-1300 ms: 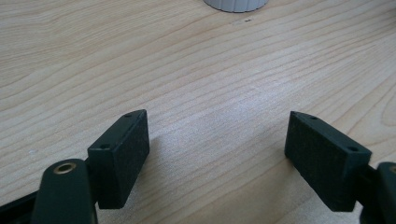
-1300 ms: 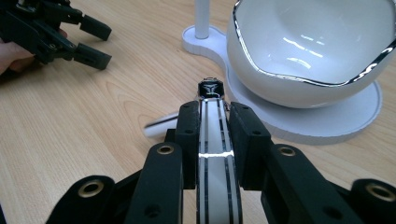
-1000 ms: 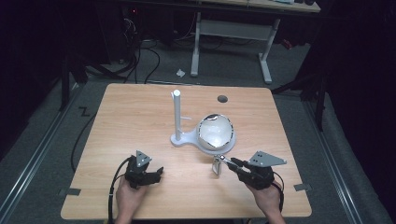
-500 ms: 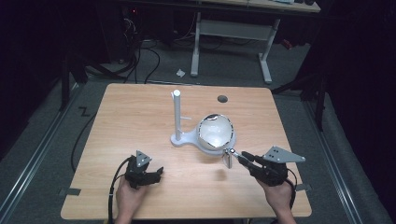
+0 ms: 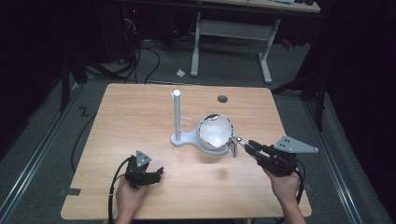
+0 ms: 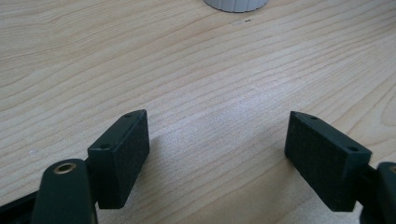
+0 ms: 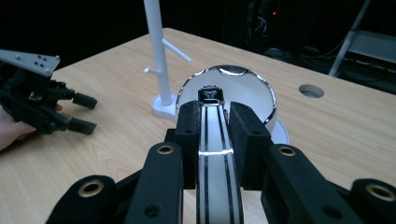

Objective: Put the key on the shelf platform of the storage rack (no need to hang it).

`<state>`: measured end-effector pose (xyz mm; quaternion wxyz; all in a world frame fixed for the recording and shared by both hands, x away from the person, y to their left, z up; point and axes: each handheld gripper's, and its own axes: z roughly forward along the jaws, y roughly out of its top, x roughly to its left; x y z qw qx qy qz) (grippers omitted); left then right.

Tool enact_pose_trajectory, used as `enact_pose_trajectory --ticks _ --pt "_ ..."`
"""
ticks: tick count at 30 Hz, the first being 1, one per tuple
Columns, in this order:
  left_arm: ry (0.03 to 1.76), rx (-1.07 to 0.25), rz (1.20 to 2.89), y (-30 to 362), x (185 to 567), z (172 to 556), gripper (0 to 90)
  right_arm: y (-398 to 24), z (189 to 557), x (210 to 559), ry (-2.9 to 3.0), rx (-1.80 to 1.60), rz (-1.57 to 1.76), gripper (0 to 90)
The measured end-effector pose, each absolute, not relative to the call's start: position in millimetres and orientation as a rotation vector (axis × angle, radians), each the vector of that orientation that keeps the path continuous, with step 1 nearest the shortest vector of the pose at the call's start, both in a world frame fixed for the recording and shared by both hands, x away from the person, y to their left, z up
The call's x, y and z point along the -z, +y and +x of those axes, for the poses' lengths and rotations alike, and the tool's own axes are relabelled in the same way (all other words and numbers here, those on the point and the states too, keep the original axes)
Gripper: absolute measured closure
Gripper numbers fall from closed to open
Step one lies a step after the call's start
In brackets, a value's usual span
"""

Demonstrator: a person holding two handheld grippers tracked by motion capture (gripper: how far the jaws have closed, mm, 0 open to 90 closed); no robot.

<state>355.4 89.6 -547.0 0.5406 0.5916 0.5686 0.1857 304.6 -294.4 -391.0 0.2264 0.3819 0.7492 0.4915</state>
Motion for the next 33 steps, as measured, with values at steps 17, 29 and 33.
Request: enact_pose_trajectory --ticks 17,29,33 --pt "1.351 -0.441 1.406 89.6 547.0 355.4 22.5 -284.4 332.7 380.5 2.045 -1.382 1.064 74.8" --pt "1.351 -0.441 1.406 89.6 547.0 355.4 22.5 -276.9 350.4 385.4 2.048 -1.374 1.105 74.8" --pt "1.351 -0.441 1.406 89.6 547.0 355.4 22.5 -274.8 355.0 386.9 2.051 -1.374 1.108 74.7"
